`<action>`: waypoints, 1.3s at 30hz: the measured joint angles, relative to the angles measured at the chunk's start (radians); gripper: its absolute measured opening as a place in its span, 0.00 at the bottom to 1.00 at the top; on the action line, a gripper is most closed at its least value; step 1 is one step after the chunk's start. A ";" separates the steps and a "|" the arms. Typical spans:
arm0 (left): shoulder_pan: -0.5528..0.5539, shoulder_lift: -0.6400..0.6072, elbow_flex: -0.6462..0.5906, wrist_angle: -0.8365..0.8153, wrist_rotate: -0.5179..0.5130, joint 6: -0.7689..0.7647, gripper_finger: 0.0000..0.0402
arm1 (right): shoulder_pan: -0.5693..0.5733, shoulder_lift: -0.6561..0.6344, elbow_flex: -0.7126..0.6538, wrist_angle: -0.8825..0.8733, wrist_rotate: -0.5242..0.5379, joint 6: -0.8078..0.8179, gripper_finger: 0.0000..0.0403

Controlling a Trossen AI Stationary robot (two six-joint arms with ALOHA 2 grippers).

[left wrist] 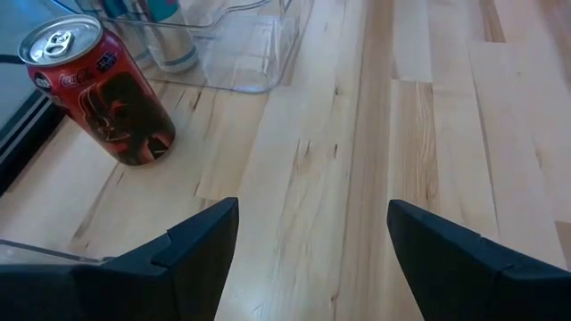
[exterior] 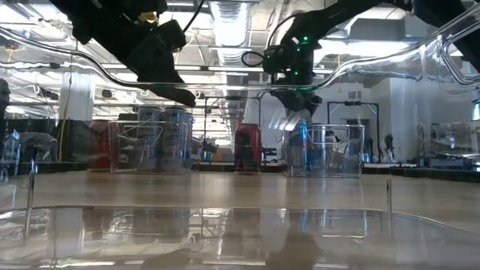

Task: Sort soda cans
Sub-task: Put the left blue soda can into the top right transparent bin, then put the blue soda can into the top right transparent bin

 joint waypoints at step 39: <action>-0.077 0.000 0.000 -0.049 -0.032 -0.049 0.71 | 0.318 -0.512 0.106 -0.347 0.205 0.344 0.82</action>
